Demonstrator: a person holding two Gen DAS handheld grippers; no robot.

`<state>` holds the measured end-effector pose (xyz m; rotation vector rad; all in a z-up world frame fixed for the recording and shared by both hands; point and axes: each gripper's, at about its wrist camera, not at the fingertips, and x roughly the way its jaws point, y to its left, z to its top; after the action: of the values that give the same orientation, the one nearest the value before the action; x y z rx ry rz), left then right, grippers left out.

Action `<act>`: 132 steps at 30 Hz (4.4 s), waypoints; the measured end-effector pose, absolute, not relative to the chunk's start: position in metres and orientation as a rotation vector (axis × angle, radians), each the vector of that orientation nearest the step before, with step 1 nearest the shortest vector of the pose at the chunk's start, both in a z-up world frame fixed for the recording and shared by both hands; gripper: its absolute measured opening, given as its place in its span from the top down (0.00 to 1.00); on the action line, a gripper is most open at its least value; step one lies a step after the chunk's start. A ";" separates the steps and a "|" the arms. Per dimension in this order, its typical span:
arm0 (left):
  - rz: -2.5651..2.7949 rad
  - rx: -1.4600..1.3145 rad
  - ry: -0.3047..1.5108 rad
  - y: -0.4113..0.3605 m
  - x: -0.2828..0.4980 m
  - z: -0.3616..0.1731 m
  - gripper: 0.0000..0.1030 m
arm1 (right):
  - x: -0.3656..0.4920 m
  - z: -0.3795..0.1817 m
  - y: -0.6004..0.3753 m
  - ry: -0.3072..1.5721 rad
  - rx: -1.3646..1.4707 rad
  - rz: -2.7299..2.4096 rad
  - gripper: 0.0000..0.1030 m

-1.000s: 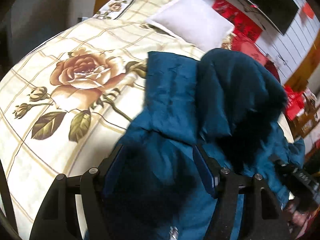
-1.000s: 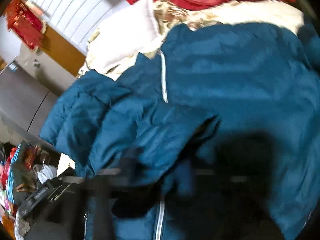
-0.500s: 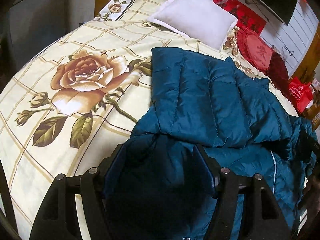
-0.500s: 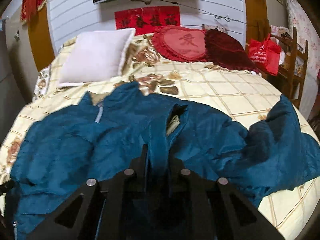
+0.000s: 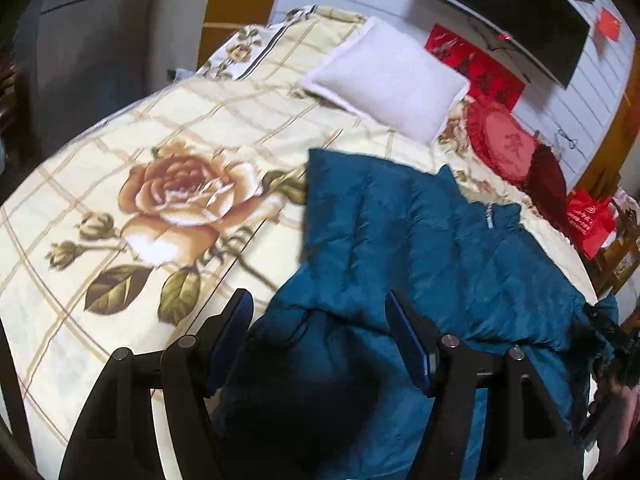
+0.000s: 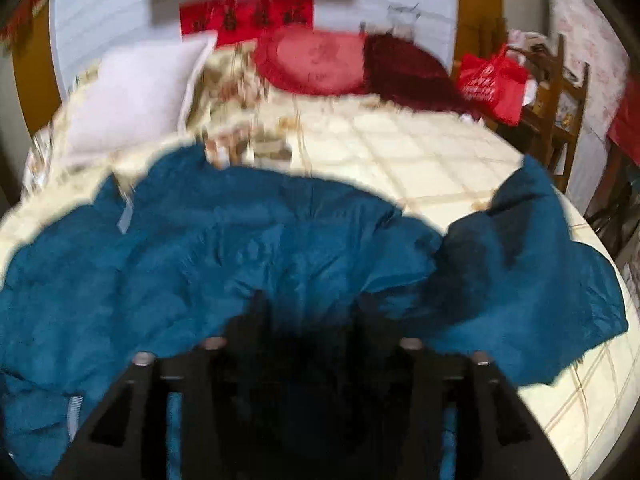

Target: Fold large clothes

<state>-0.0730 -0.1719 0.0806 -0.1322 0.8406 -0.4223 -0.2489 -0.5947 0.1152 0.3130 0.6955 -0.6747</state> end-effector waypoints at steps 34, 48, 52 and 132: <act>-0.413 0.031 0.947 -0.216 -0.045 0.028 0.43 | -0.193 0.088 -0.578 0.851 0.168 -0.480 0.33; -0.392 0.065 0.916 -0.215 -0.051 0.033 0.40 | -0.222 0.083 -0.583 0.826 0.243 -0.495 0.31; -0.385 0.072 0.873 -0.215 -0.058 0.045 0.42 | -0.235 0.097 -0.566 0.815 0.216 -0.451 0.31; -0.483 0.141 0.788 -0.248 -0.166 0.068 0.42 | -0.315 0.088 -0.501 0.876 0.150 -0.321 0.22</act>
<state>-0.1655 -0.2477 0.0678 0.1409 0.7880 -0.4827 -0.3151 -0.5010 0.0875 0.1502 0.8760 -0.3208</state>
